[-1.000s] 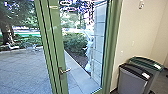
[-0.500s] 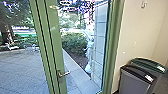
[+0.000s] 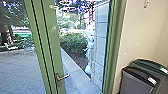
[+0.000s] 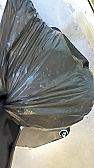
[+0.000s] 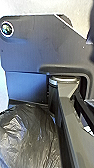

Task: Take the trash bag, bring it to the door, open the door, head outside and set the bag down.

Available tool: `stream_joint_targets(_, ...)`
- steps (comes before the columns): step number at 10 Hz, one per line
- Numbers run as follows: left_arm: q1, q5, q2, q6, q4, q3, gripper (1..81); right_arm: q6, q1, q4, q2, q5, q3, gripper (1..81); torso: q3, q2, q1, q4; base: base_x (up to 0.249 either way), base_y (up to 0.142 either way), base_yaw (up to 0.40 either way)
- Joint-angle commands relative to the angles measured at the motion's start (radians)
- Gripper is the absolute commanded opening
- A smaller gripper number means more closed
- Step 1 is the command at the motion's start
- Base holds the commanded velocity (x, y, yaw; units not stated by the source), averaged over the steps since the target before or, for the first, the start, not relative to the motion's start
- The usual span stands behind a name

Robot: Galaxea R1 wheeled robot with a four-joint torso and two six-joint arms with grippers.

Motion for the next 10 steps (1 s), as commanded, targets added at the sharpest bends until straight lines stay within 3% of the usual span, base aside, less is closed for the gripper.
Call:
stream_joint_targets(1, -0.062, 0.024, 0.005, 0.002, -0.012, 0.005, 1.0, -0.001, 0.051, -0.005, 0.006, -0.056, 0.005, 81.1, 0.0, 0.0, 0.0, 0.0, 0.086, 0.0, 0.0)
stream_joint_targets(10, -0.059, 0.024, 0.005, 0.002, -0.011, 0.005, 1.0, -0.001, 0.043, -0.005, 0.007, -0.035, 0.005, 81.1, 0.0, 0.0, 0.0, 0.0, 0.063, 0.0, 0.0)
